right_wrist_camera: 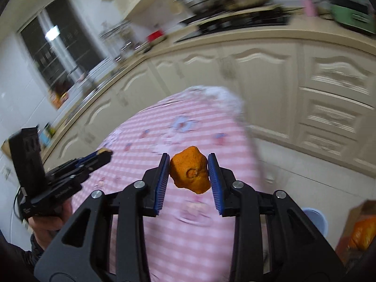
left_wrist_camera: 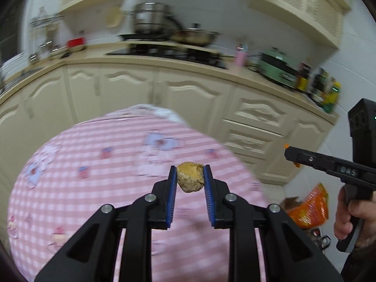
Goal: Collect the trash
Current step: 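Carry cookie and orange candy over blue bin and open both tools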
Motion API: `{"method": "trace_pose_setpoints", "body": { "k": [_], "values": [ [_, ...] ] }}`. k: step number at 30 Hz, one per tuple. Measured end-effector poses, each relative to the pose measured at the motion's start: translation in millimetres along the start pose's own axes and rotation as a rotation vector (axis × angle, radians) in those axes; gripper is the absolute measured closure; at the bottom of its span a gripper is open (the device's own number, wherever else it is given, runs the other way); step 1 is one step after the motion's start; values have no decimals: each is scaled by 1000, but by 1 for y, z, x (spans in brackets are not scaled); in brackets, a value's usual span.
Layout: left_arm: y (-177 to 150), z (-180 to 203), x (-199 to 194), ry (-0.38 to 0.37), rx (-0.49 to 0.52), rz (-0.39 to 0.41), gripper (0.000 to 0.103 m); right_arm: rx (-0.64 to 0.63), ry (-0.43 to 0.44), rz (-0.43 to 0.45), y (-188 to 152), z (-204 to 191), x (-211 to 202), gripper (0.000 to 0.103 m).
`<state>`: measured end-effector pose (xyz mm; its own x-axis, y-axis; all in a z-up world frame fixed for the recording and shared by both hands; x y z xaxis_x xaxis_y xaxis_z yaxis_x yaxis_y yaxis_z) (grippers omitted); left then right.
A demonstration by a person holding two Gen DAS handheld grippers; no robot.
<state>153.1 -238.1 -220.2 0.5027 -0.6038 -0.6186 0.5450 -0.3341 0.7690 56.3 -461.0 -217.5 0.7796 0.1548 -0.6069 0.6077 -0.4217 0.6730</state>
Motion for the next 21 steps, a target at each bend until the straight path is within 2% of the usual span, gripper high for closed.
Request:
{"method": "trace_pose_setpoints", "body": {
  "k": [5,9,15,21],
  "values": [
    [-2,83,22,-118,107,-42,82,153,-126,60,-18,85,-56,70],
    [-18,146,55,-197,187,-116,82,268,-208,57,-40,141,-78,70],
    [-53,209,122,-267,234,-278,82,406,-259,6,-82,199,-75,70],
    [-80,243,173,-291,255,-397,81,482,-258,-24,-101,232,-57,70]
  ]
}}
Point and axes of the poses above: each gripper's, at about its wrist camera, not at the fingertips, and x roughly the way its jaws point, z to its right, y to its top, the point moved 2 cm from there along x, roughly the way its jaws point, and after that the axes turned 1 degree about -y, right-handed, at the moved point
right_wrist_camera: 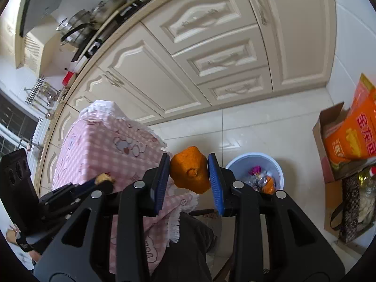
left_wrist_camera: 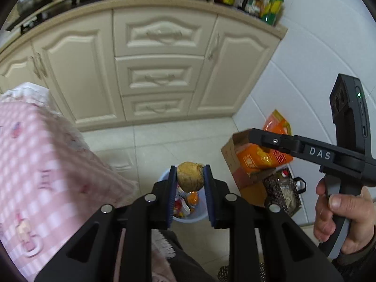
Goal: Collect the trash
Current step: 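Carry cookie and orange candy over blue bin and open both tools, then swing both open tools back over the now empty table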
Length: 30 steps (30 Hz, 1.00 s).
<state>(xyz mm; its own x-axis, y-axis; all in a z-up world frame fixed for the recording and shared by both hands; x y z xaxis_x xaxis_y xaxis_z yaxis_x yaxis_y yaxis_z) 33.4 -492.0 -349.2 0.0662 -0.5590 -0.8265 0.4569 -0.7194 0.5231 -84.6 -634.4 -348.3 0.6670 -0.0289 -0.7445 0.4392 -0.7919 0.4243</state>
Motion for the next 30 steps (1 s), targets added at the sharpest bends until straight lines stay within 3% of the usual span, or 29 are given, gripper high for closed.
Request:
{"method": "trace_pose_setpoints", "body": {
  "k": [5,6,7,8,9,11,15,30],
  "values": [
    [9,13,39,-26,38,-67,80,63,1,-42,2,21,25,69],
    [10,15,47,-27,44,-75,75,85,3,-55,2,27,29,66],
    [12,16,50,-25,46,-77,67,106,1,-60,2,31,32,42],
    [12,17,53,-21,48,-82,45,127,-3,-55,2,36,33,31],
    [12,16,55,-16,39,-79,29,136,-6,-47,2,39,32,25],
    [13,16,53,-8,24,-57,19,151,-27,-43,2,46,33,22],
    [14,13,53,43,28,-54,19,171,-78,-40,0,58,32,7],
    [15,-6,8,96,0,19,17,115,-123,-22,0,34,17,6]
  ]
}}
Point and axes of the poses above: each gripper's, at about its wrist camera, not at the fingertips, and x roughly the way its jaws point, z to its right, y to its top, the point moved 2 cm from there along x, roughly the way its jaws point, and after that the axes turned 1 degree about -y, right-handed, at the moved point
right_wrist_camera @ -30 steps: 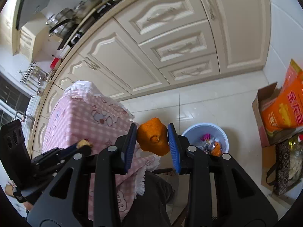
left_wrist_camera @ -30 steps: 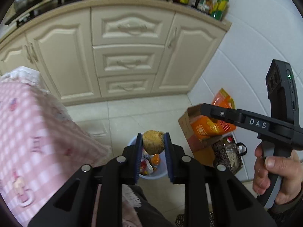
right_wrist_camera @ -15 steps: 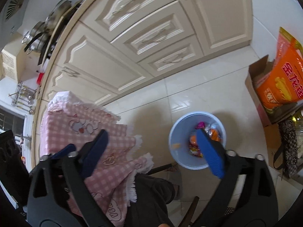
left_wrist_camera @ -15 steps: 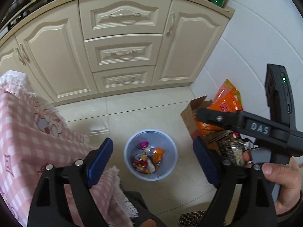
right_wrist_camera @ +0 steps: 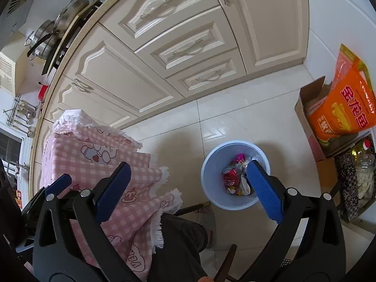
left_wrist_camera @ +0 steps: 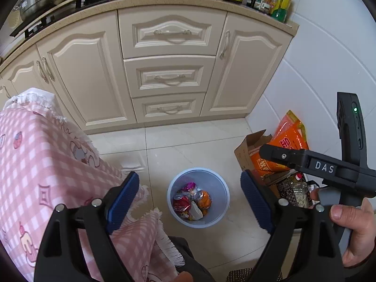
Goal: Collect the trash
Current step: 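Swing both open tools back over the now empty table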
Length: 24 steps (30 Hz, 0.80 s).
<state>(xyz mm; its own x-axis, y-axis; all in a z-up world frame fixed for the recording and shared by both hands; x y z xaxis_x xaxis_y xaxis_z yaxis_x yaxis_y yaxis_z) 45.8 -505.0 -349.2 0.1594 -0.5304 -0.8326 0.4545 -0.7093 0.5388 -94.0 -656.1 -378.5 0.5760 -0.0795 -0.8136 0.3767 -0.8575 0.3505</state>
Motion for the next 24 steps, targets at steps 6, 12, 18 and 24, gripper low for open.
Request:
{"method": "trace_pose_setpoints", "body": {
  "k": [6,12,18,24],
  "values": [
    [0,-8,-32,3,-18,54,17,-44,13,36,0,-28,-23,6],
    [-5,-30,-81,53,-44,139,17,-144,64,82,-3,-85,-48,6],
    [-16,-61,-135,112,-100,214,17,-241,133,103,-12,-147,-63,6],
    [-36,-96,-195,233,-138,308,13,-388,201,131,-33,-225,-79,6]
  ]
}}
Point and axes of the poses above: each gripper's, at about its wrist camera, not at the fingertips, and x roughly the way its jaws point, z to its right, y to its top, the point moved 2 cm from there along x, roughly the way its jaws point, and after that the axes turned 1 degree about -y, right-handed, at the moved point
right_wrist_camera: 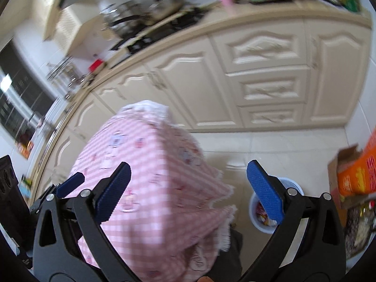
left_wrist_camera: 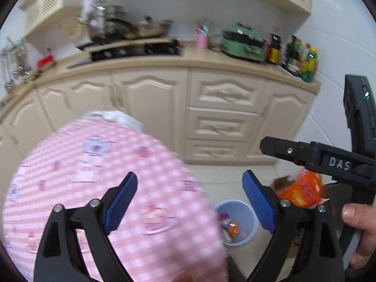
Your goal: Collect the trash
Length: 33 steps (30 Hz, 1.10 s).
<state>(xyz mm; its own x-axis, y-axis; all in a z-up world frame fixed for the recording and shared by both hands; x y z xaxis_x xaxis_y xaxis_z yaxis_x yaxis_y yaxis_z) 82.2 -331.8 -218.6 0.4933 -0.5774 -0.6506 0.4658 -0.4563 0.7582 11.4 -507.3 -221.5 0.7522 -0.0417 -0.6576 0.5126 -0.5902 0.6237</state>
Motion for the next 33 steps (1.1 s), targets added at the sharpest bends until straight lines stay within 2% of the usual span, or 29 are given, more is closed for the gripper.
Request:
{"method": "trace_pose_setpoints", "body": {
  "k": [6,12,14,20,25,33],
  "values": [
    [-2,-63,-50,160,-69,53,10,-147,55,13,-1,-83,6,6],
    [-4,-117,-103,384,-112,93,7,-290,129,45,-4,-167,4,6],
    [-5,-133,-118,429,-132,95,7,-329,146,56,-6,-189,2,6],
    [-11,-171,-161,517,-217,140,7,-420,200,96,-11,-243,-12,6],
    [-12,-187,-191,573,-263,192,7,-475,233,138,-13,-276,-27,6],
    [-6,-194,-234,682,-288,270,7,-534,223,218,-13,-302,-47,6]
  ]
}}
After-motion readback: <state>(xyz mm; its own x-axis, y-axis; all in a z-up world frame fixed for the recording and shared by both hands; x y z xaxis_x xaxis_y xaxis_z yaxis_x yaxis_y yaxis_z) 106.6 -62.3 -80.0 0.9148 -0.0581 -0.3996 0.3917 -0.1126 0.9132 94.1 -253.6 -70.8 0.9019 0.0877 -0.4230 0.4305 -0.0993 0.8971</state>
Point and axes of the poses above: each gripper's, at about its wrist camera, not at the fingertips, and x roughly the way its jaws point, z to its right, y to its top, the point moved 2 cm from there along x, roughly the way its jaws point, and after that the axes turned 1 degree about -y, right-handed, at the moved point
